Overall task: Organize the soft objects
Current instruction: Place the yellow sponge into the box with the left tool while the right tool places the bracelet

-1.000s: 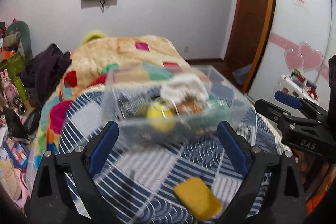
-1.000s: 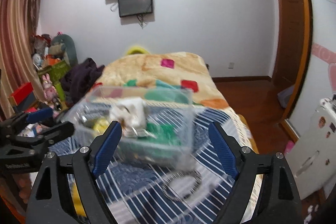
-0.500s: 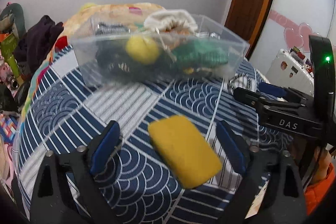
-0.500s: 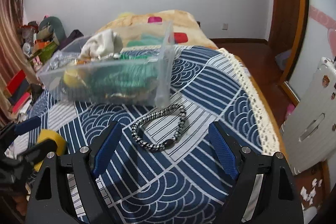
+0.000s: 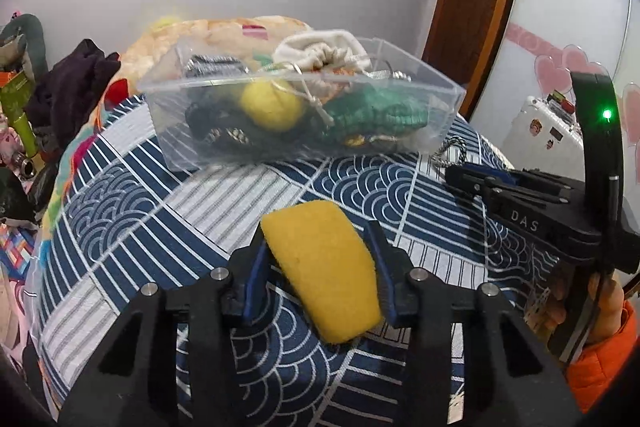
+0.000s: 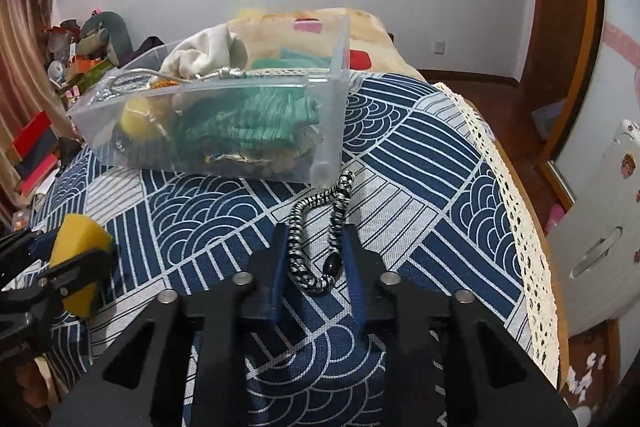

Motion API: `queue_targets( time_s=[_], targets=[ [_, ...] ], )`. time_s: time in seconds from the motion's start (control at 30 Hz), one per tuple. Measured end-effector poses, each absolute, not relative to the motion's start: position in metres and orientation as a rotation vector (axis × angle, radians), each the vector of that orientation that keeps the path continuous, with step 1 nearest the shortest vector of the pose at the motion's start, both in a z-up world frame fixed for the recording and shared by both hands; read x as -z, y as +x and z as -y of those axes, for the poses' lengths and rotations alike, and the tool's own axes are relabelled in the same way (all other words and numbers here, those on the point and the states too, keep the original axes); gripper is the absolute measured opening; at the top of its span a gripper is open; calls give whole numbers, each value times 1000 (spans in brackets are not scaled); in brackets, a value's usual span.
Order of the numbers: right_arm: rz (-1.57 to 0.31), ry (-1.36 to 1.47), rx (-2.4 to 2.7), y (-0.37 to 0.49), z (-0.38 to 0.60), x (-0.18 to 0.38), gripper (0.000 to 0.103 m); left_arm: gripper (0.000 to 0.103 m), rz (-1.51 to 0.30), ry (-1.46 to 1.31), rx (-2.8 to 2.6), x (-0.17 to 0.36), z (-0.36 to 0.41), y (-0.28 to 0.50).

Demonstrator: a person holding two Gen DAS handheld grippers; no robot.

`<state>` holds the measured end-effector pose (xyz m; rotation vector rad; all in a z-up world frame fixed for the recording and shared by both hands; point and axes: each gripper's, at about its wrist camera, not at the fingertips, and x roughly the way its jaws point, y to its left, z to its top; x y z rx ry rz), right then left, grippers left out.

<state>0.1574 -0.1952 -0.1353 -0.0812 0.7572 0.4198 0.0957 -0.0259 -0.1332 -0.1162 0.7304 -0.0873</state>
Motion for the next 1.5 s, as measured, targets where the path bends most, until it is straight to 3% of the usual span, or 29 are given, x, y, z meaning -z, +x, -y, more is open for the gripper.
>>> queue_targets(
  time_s=[0.07,0.87,1.1,1.5],
  targets=[
    [-745,-84,-422,156,194,132,13,45,-711,-115,84,127,23,94],
    [-447,-93,-492,151,171,39,13,45,-471,-85,18,37,-12,142],
    [-433,-99,-494,169,153,38,13,45,-504,-100,26,42,-14,172],
    [-565,-92,-501,202,139,73,13,45,-621,-158,6,78,-25,224]
  ],
)
